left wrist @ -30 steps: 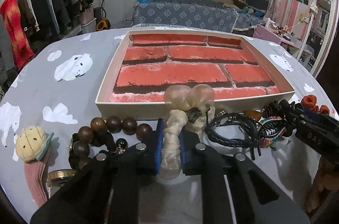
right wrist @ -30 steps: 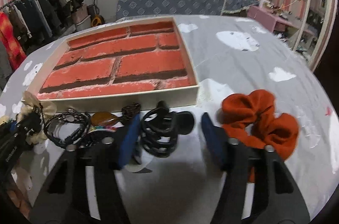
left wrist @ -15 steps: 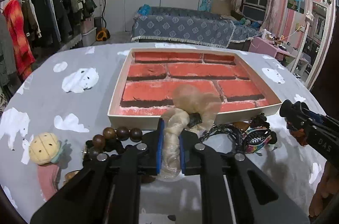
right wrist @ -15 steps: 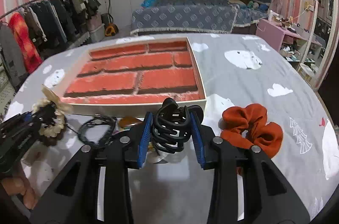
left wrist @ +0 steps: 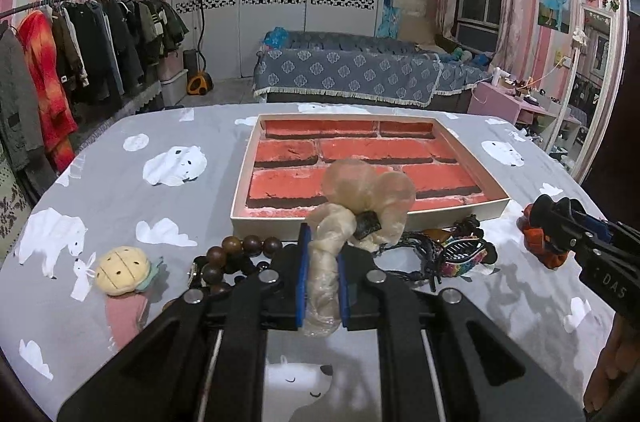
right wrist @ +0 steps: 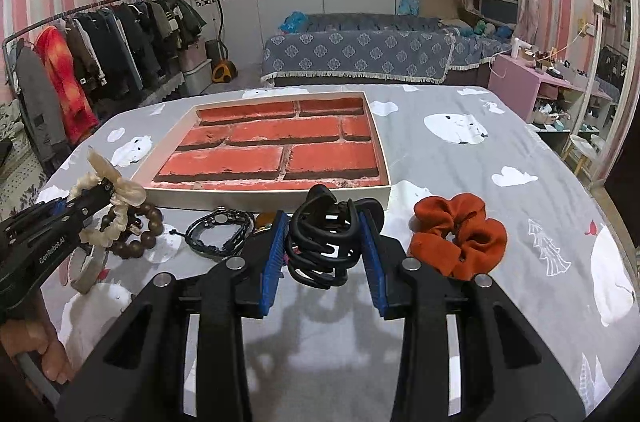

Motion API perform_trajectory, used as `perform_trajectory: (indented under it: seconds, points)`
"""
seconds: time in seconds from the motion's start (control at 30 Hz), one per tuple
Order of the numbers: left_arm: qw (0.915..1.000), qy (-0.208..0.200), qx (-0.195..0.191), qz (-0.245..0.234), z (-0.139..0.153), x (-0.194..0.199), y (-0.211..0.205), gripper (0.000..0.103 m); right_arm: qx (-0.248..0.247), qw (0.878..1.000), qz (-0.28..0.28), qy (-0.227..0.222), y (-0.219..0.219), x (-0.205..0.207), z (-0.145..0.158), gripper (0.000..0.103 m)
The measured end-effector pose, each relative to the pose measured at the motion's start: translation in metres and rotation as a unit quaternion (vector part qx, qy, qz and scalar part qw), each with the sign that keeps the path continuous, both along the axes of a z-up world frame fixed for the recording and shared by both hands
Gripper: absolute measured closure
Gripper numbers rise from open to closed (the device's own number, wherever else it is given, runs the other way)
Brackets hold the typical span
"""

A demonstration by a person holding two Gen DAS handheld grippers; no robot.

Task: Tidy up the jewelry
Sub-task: 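Carry both held items over the brick tray and lower them in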

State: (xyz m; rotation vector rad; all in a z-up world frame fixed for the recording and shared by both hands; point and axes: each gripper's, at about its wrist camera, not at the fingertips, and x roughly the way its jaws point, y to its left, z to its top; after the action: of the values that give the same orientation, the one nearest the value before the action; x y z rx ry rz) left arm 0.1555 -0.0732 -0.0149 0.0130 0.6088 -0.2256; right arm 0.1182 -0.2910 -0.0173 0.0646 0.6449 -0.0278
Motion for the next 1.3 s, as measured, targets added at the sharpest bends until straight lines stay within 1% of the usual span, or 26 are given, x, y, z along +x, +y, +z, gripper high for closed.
perform_trajectory:
  seconds: [0.17, 0.3, 0.5, 0.6, 0.67, 0.73, 0.77, 0.8, 0.87, 0.9, 0.97, 1.0, 1.03, 1.1, 1.23, 1.3]
  points:
    - [1.0000, -0.007, 0.000, 0.001, 0.007, 0.000, 0.001, 0.091, -0.004, 1.000, 0.004, -0.008, 0.003, -0.005, 0.006, 0.066]
    - [0.9999, -0.014, 0.003, 0.001, 0.012, 0.002, 0.001, 0.091, -0.008, 1.000, 0.007, -0.013, 0.003, -0.002, 0.010, 0.066]
    - [1.0000, -0.004, 0.003, 0.002, 0.010, 0.018, 0.002, 0.091, -0.006, 1.000, 0.009, -0.017, 0.002, 0.009, 0.015, 0.066]
    - [0.9999, 0.001, 0.009, 0.004, 0.007, 0.033, 0.000, 0.091, -0.007, 1.000, 0.013, -0.018, 0.004, 0.020, 0.017, 0.066]
    - [0.9999, 0.012, 0.004, 0.002, 0.006, 0.048, 0.000, 0.091, -0.010, 1.000, 0.017, -0.018, 0.005, 0.033, 0.018, 0.066]
    - [0.9993, 0.023, -0.023, -0.017, 0.006, 0.064, 0.001, 0.091, -0.013, 1.000, 0.020, -0.015, 0.005, 0.047, 0.019, 0.066]
    - [0.9991, 0.027, -0.026, -0.018, 0.007, 0.070, 0.001, 0.091, -0.014, 1.000, 0.020, -0.015, 0.005, 0.053, 0.019, 0.066]
    - [0.9993, 0.027, -0.022, -0.013, 0.007, 0.077, 0.000, 0.091, -0.017, 1.000, 0.020, -0.014, 0.004, 0.060, 0.019, 0.066]
    - [0.9997, 0.026, -0.001, -0.004, 0.006, 0.089, -0.004, 0.091, -0.017, 0.999, 0.025, -0.023, 0.003, 0.074, 0.018, 0.066]
    - [0.9996, 0.030, -0.002, -0.003, 0.004, 0.094, -0.003, 0.091, -0.016, 0.999, 0.029, -0.026, 0.003, 0.079, 0.017, 0.066]
    - [0.9984, 0.053, -0.018, -0.007, -0.005, 0.112, -0.003, 0.091, -0.030, 0.999, 0.027, -0.017, 0.003, 0.096, 0.009, 0.066]
    - [0.9979, 0.056, -0.028, -0.014, -0.008, 0.118, -0.004, 0.091, -0.029, 0.999, 0.026, -0.012, 0.001, 0.102, 0.005, 0.066]
    - [0.9978, 0.058, -0.025, -0.018, -0.012, 0.123, -0.006, 0.091, -0.030, 0.999, 0.023, -0.004, -0.001, 0.110, 0.002, 0.066]
    - [0.9979, 0.063, -0.010, -0.010, -0.019, 0.132, -0.008, 0.091, -0.035, 0.999, 0.016, 0.008, -0.004, 0.122, -0.005, 0.066]
    - [0.9973, 0.073, -0.006, 0.004, -0.028, 0.146, -0.005, 0.091, -0.046, 0.998, 0.011, 0.036, -0.012, 0.145, -0.021, 0.066]
    - [0.9970, 0.078, -0.002, 0.006, -0.031, 0.151, -0.005, 0.091, -0.041, 0.998, 0.013, 0.045, -0.016, 0.152, -0.028, 0.066]
